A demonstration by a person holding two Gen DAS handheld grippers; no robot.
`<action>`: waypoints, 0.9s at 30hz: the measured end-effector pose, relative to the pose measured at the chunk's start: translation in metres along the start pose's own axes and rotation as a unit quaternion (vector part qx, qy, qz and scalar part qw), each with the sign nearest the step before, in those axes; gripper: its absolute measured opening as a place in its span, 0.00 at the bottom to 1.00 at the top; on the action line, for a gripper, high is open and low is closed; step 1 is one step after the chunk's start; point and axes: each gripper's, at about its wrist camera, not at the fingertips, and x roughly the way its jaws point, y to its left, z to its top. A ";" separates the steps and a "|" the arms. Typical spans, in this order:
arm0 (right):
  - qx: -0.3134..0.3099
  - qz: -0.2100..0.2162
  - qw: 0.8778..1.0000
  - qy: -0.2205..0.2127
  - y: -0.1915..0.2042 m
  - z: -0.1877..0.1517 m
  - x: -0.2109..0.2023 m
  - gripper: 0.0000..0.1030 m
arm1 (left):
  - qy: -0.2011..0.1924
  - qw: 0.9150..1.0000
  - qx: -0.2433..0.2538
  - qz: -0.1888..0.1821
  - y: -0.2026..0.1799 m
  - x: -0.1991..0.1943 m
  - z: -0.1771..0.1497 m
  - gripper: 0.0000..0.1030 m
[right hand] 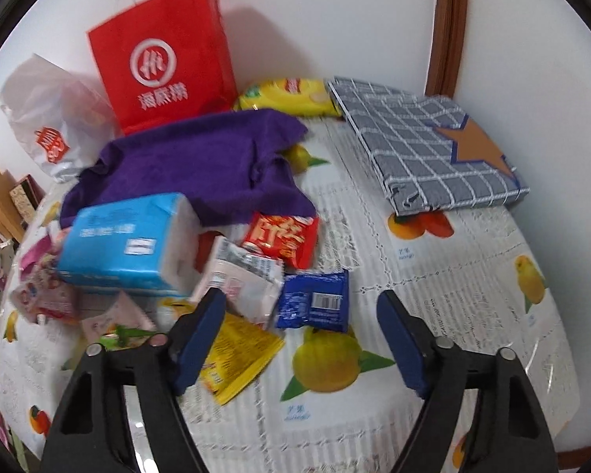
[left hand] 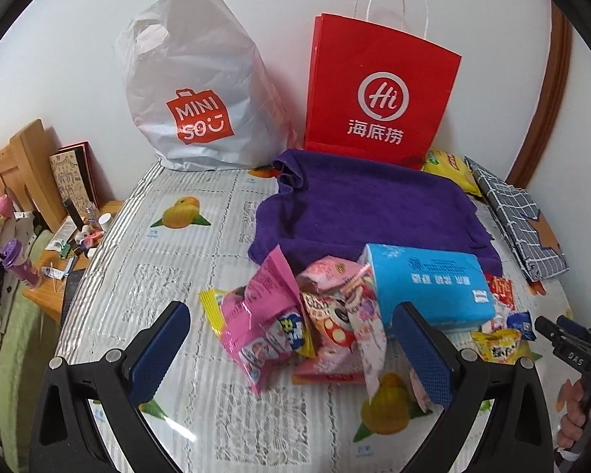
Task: Organize snacks
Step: 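Reach the right tool to the blue biscuit packet while the left tool reaches the pink candy bag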
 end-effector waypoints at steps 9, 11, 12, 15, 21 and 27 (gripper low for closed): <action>0.007 0.009 1.000 0.024 -0.013 -0.003 0.046 0.69 | 0.020 1.000 -0.006 -0.012 -0.005 0.023 0.005 1.00; 0.007 0.005 1.000 0.029 -0.014 -0.003 0.054 0.69 | 0.021 1.000 -0.004 -0.012 -0.006 0.025 0.006 1.00; 0.006 0.003 0.999 0.032 -0.014 -0.004 0.058 0.68 | 0.022 1.000 -0.002 -0.010 -0.005 0.026 0.006 1.00; 0.001 -0.001 0.999 0.040 -0.015 -0.008 0.065 0.67 | 0.023 1.000 0.001 -0.011 -0.003 0.027 0.005 1.00; -0.007 -0.013 0.999 0.031 -0.017 -0.012 0.072 0.65 | 0.027 0.999 -0.006 -0.015 0.007 0.028 -0.003 1.00; -0.025 -0.017 0.999 0.019 -0.013 -0.012 0.071 0.49 | 0.036 0.999 -0.004 -0.018 0.012 0.026 -0.009 1.00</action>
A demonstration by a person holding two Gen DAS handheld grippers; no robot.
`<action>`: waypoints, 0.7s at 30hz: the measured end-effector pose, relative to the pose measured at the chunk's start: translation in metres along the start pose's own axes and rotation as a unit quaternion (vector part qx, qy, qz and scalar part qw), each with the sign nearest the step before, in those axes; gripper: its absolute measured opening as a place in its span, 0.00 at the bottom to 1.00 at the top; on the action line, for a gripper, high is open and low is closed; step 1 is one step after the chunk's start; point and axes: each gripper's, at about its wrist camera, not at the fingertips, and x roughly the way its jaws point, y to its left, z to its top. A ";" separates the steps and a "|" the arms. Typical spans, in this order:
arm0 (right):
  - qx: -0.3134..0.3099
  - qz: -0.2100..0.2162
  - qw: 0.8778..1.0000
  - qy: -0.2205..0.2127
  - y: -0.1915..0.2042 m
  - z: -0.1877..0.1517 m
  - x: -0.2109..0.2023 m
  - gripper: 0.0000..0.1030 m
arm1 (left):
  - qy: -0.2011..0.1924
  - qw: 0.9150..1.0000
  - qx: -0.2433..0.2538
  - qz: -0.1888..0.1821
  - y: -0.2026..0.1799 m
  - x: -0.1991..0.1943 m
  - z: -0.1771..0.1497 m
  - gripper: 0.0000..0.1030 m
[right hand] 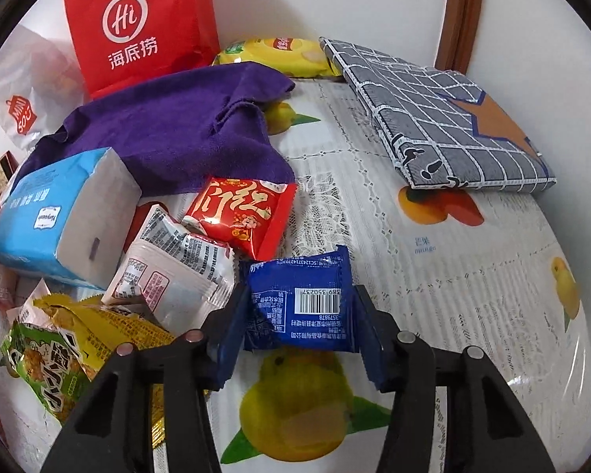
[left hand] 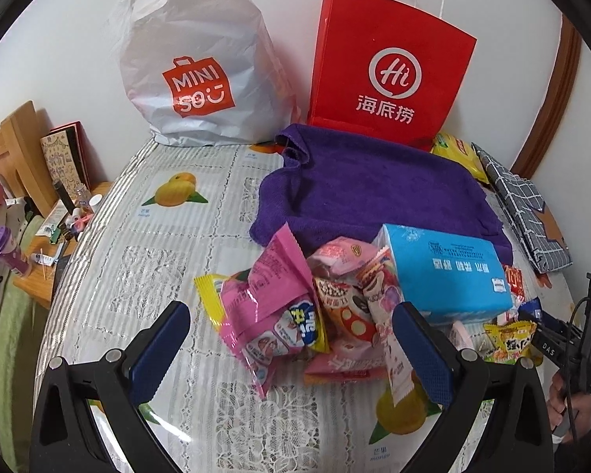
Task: Organize snacks
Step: 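Reach the right tool to the blue biscuit packet while the left tool reaches the pink candy bag, then close the right tool on the blue packet while the left tool grasps the pink bag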
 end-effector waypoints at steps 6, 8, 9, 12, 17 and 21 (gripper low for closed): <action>0.004 -0.003 1.000 -0.008 -0.002 -0.002 -0.011 0.48 | 0.002 1.000 0.009 -0.006 -0.002 0.001 -0.002 1.00; 0.005 -0.005 1.000 -0.012 -0.005 -0.003 -0.018 0.48 | 0.000 1.000 0.011 0.002 -0.001 0.002 0.001 1.00; 0.006 -0.006 1.000 -0.013 -0.005 -0.003 -0.020 0.48 | 0.000 1.000 0.010 0.010 0.001 0.004 0.002 1.00; 0.010 -0.005 1.000 -0.017 -0.007 -0.002 -0.027 0.48 | 0.007 0.999 -0.011 0.035 0.015 0.013 0.006 1.00; 0.014 0.003 1.000 -0.019 -0.005 0.000 -0.032 0.49 | 0.025 0.999 -0.044 0.012 0.032 0.031 0.006 1.00; 0.008 0.000 1.000 -0.019 0.000 0.004 -0.033 0.48 | 0.036 0.998 -0.044 0.007 0.033 0.045 0.008 0.98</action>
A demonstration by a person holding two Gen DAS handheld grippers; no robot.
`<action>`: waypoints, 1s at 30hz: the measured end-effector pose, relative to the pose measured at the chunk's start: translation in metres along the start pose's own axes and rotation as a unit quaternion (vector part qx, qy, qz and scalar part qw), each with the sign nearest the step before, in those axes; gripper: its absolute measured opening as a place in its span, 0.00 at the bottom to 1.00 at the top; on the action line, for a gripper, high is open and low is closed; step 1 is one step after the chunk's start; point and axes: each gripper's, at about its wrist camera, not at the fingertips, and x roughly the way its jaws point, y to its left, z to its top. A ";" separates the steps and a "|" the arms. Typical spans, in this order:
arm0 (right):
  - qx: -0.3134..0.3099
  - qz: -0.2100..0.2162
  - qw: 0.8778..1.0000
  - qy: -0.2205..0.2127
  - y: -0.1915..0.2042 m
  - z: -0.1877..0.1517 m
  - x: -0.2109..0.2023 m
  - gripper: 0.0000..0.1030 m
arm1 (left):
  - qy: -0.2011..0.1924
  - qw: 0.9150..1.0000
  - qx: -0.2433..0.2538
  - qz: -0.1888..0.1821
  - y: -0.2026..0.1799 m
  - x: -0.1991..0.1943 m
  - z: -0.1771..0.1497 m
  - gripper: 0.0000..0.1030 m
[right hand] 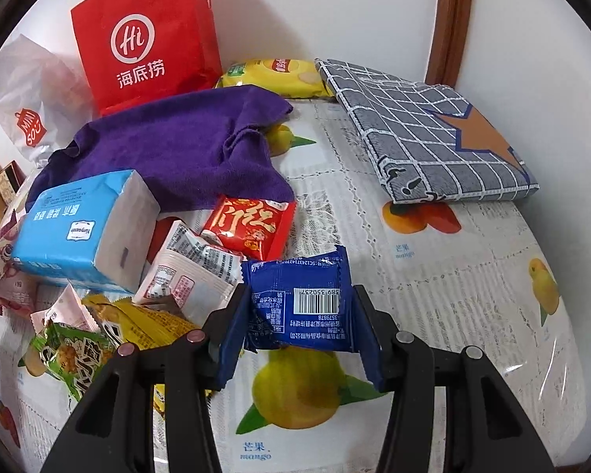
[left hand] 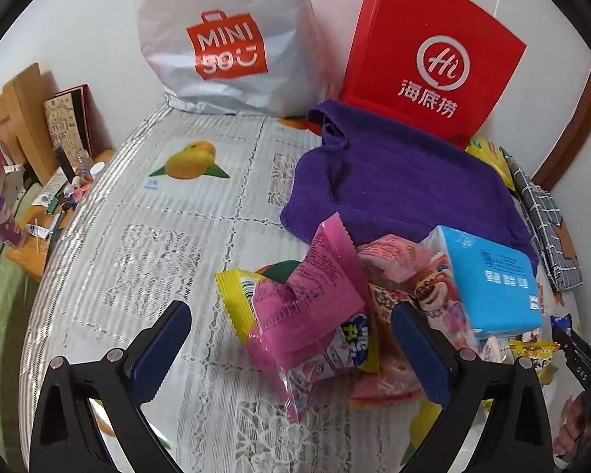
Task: Organize snacks
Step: 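Close the right tool on the blue packet while the left tool grasps the pink bag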
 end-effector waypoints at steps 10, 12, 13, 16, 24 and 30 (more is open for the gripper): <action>-0.010 -0.010 1.000 0.003 0.008 0.006 -0.001 0.48 | 0.032 0.999 -0.018 -0.012 0.013 0.022 -0.008 0.98; -0.012 -0.011 1.000 0.002 0.010 0.007 -0.001 0.48 | 0.034 0.999 -0.020 -0.018 0.012 0.024 -0.008 0.98; -0.012 -0.011 1.000 0.002 0.011 0.008 -0.001 0.48 | 0.039 0.999 -0.014 -0.019 0.010 0.027 -0.008 0.98; -0.016 -0.009 1.000 0.001 0.013 0.008 -0.002 0.49 | 0.043 0.999 0.002 -0.010 0.003 0.034 -0.008 0.92; -0.018 -0.011 1.000 0.008 0.013 0.007 -0.001 0.49 | 0.048 0.998 -0.009 -0.028 0.006 0.034 -0.009 0.67; -0.023 -0.003 1.000 -0.003 0.019 0.007 -0.015 0.49 | 0.038 0.999 -0.020 -0.023 0.016 0.014 -0.011 0.62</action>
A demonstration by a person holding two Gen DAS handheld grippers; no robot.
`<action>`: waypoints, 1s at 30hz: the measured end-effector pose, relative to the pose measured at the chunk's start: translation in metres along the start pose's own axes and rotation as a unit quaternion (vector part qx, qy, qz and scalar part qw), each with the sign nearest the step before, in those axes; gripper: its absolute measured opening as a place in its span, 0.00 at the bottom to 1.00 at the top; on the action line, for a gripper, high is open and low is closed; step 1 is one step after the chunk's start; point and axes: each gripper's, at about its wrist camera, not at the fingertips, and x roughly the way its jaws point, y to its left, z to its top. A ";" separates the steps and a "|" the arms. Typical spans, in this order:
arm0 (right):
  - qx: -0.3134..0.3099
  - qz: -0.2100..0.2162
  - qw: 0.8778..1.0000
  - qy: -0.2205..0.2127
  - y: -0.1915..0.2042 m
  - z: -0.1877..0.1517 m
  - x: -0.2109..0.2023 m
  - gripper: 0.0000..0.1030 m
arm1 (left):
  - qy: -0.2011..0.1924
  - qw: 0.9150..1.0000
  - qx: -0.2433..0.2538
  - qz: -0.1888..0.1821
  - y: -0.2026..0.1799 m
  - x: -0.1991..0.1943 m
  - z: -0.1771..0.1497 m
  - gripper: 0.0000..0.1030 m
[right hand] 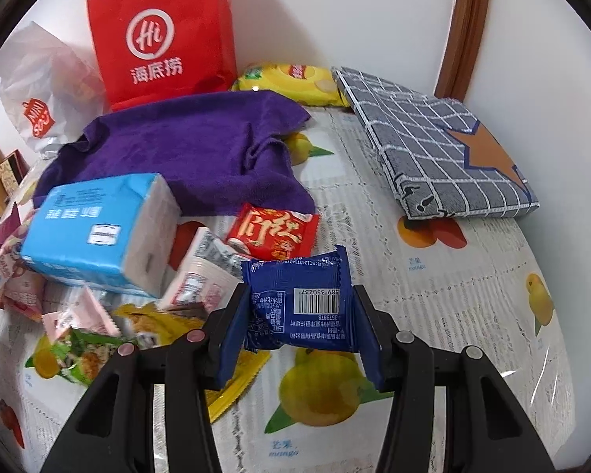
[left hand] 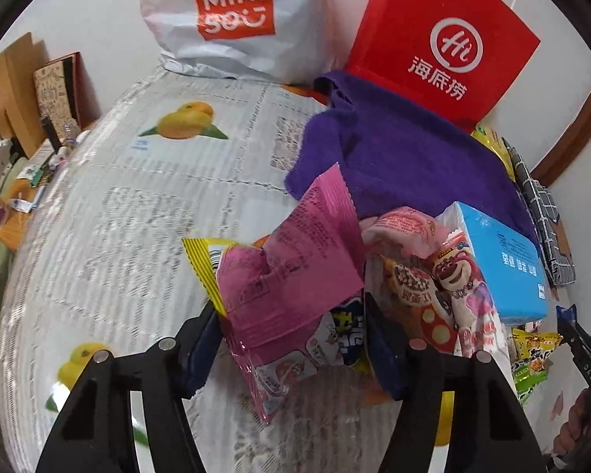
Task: Organize snacks
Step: 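Close the right tool on the blue packet while the left tool grasps the pink bag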
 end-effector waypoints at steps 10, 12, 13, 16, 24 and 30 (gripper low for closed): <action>-0.001 0.031 0.999 -0.037 0.013 -0.004 -0.049 0.49 | -0.036 0.999 0.009 0.000 -0.007 -0.065 -0.016 0.62; -0.007 0.034 0.998 -0.043 0.017 -0.006 -0.060 0.49 | -0.038 0.999 0.012 -0.004 -0.013 -0.078 -0.021 0.62; -0.009 0.035 0.998 -0.048 0.019 -0.007 -0.065 0.49 | -0.038 0.999 0.013 -0.006 -0.016 -0.081 -0.022 0.62; -0.012 0.046 0.997 -0.057 0.024 -0.010 -0.079 0.49 | -0.043 0.999 0.021 -0.019 -0.030 -0.098 -0.027 0.62; -0.017 0.049 0.996 -0.070 0.031 -0.013 -0.107 0.49 | -0.061 0.996 0.062 -0.035 -0.071 -0.131 -0.035 0.62; -0.018 0.055 0.995 -0.086 0.035 -0.001 -0.124 0.49 | -0.065 0.993 0.084 -0.053 -0.097 -0.143 -0.033 0.62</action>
